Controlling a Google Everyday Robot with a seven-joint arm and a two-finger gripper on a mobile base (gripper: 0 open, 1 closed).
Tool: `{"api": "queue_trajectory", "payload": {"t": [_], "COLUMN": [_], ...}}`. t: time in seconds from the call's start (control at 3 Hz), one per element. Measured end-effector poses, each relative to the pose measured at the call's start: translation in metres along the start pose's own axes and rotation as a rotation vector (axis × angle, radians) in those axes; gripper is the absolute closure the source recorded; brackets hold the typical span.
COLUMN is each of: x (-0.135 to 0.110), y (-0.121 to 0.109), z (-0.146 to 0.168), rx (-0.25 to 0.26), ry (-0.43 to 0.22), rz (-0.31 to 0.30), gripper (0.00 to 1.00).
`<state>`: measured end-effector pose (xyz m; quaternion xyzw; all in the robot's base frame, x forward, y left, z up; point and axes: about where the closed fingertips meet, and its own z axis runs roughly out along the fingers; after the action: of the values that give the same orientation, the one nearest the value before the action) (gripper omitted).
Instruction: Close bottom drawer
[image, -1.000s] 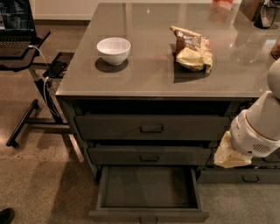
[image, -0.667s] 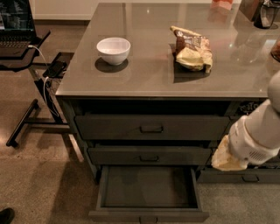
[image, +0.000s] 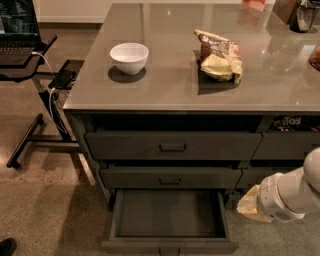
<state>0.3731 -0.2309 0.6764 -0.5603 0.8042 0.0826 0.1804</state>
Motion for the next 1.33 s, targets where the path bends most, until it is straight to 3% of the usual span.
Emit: {"api": "queue_trajectory", "payload": {"t": [0.33,0.67,1.0,1.33], "x": [0.01,0.009,0.009,0.01], "y": [-0.019,-0.025,-0.024,-0.031], "z": [0.033,0.034,0.034,0.06], "rx": [0.058,0.077,0.083,0.065], "ry": [-0.041,-0.048,-0.049,-0.059], "rz": [0.028,0.029,0.026,0.079], "gripper": [1.0,1.0,1.0,1.0]}}
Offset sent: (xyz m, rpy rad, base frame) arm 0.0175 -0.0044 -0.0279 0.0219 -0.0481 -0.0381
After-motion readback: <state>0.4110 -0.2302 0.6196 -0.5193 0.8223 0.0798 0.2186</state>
